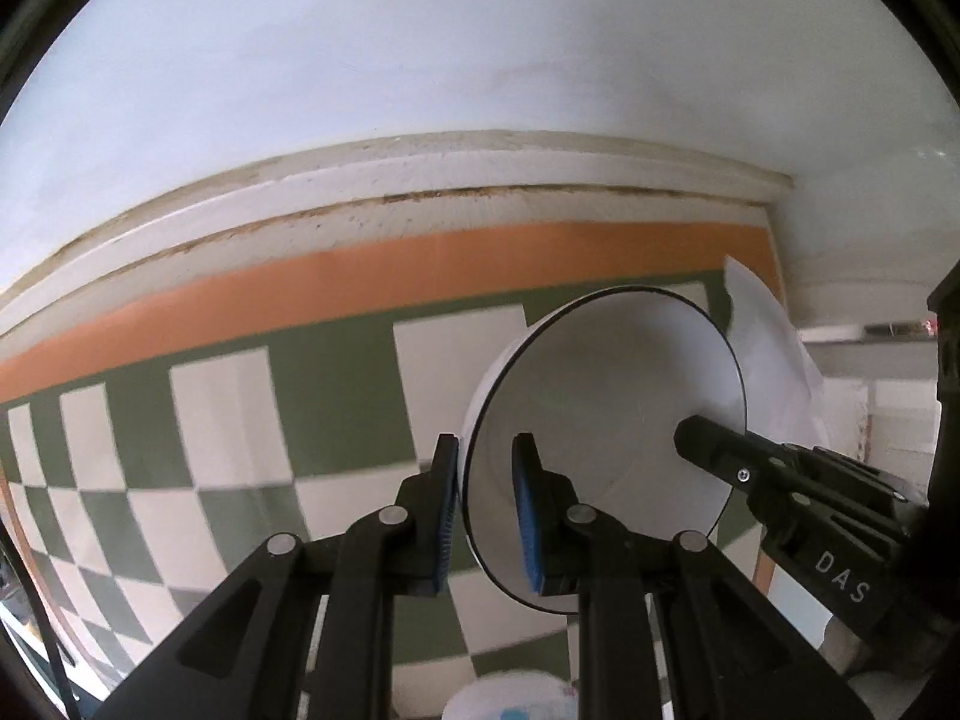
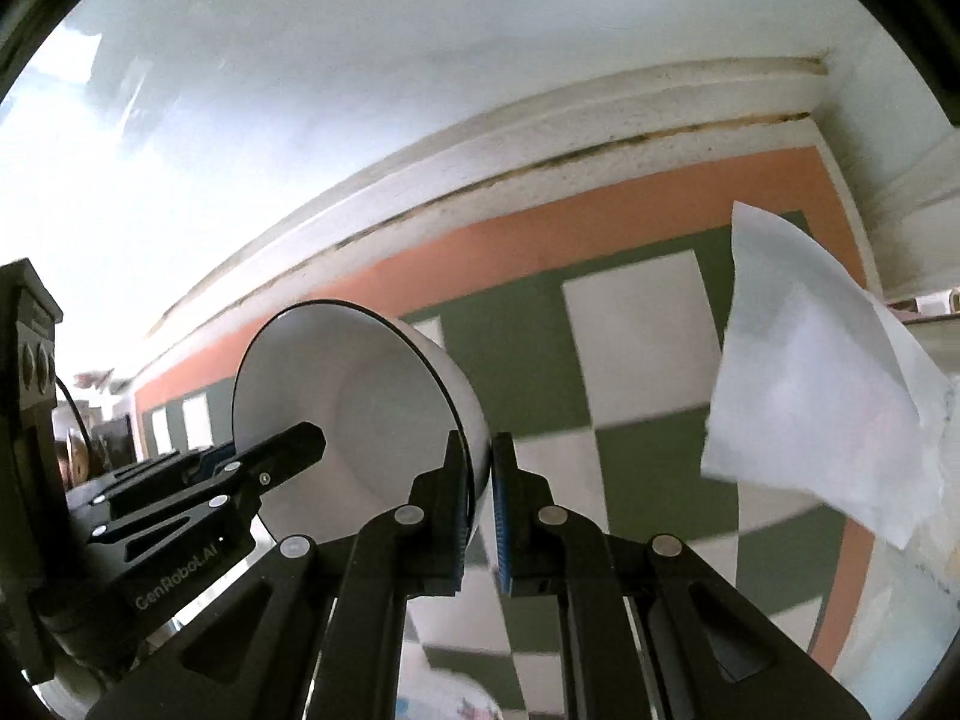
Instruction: Organize plates and bowls
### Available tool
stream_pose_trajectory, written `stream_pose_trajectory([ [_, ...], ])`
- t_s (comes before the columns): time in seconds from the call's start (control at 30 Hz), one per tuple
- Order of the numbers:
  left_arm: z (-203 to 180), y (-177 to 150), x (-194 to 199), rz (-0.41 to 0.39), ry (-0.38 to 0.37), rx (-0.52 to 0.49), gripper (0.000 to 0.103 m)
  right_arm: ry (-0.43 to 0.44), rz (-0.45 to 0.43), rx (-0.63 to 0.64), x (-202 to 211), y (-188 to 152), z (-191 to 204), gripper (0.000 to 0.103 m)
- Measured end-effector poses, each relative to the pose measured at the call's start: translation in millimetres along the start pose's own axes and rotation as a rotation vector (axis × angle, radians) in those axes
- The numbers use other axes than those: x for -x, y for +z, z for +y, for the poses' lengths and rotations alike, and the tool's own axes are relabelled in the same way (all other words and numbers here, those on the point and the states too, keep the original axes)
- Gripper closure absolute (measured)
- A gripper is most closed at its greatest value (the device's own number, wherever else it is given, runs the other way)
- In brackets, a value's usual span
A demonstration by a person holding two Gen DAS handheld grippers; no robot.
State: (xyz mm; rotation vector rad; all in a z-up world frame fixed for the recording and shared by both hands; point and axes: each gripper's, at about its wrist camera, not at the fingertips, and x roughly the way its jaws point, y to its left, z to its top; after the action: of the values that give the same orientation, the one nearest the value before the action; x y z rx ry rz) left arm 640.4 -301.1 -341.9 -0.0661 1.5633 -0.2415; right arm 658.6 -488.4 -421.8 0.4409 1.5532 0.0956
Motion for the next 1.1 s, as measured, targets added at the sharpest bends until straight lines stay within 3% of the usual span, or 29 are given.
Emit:
stream_pose_trajectory([
  [0.33, -1.5, -75.2, 60.7, -0.067, -0.022, -0.039, 0.087, 0.011, -0.033, 0.045, 54.3, -85.0, 20.9, 0.094],
  [0.6, -3.7, -131.1, 81.5, -0.085, -0.037, -0.073, 0.087, 0.031, -0.054, 0.043, 88.0, -160.2, 14.4, 0.094],
  [1.1, -2.2, -203.9, 32.5, 0.037, -0.017, -0.098, 0.087, 0.001, 0.033, 0.018, 47.2, -234.3, -3.8, 0.094],
])
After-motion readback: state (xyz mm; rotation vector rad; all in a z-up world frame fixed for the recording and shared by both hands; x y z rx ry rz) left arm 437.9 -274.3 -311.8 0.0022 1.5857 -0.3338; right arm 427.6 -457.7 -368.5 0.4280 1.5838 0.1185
